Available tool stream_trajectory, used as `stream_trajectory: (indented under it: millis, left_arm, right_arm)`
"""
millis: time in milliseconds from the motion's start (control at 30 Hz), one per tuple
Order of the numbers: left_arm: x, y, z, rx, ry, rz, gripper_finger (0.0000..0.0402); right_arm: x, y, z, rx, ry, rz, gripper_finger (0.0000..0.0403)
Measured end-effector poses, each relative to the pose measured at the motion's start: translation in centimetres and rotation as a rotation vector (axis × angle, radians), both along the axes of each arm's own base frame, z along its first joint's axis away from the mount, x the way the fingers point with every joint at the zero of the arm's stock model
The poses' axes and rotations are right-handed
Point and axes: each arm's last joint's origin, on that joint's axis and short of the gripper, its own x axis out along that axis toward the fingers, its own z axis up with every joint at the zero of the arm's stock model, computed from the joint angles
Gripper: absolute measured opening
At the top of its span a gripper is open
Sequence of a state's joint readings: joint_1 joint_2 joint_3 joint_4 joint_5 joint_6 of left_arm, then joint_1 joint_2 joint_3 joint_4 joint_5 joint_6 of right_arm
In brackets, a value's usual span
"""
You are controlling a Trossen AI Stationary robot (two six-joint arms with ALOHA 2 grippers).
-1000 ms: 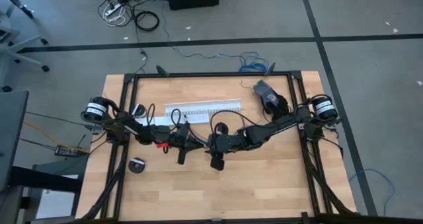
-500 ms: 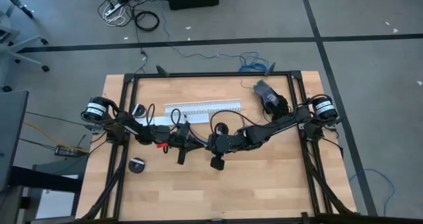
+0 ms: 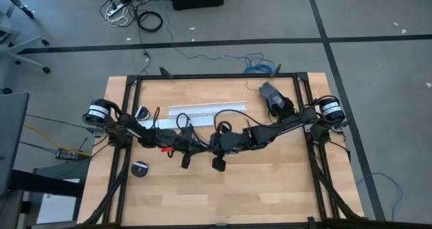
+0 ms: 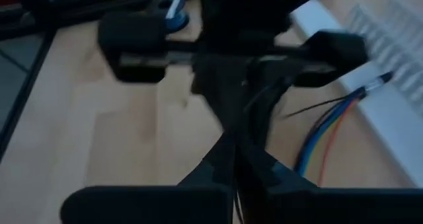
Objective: Ziptie cables
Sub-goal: Wrap the colored wires together using a zip tie
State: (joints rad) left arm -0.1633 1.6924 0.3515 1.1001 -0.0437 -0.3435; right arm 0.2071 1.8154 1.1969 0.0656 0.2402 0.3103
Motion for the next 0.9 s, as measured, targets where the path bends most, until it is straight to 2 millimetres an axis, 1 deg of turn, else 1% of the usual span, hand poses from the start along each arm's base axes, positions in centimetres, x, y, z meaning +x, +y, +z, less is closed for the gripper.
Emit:
stream_trajectory:
  millis: [167,300,400,500,767,900]
  left_arm:
    - [-0.1,-0.1,-0.3,0.0,0.035,-0.005,0.0]
    - [0.0,0.3,-0.3,0.015,0.032,0.038,0.0]
    - [0.0,0.3,-0.3,0.03,0.028,0.04,0.0]
    - [-0.1,-0.1,-0.3,0.021,0.03,-0.008,0.0]
    - [-0.3,-1.4,-0.2,-0.007,0.023,-0.087,0.0]
    - [-0.5,-1.8,0.4,-0.011,-0.003,-0.115,0.0]
  right_arm:
    - [0.2,-0.9,0.2,-0.003,-0.015,-0.005,0.0]
    - [0.3,-1.2,0.3,0.028,-0.022,0.023,0.0]
    - [0.3,-1.2,0.2,0.027,-0.017,-0.011,0.0]
    - [0.1,-1.6,-0.2,0.014,0.028,-0.057,0.0]
    - [-1.0,-4.8,-1.9,-0.025,0.251,-0.177,0.0]
    - [-1.3,-5.8,-2.2,-0.036,0.3,-0.206,0.0]
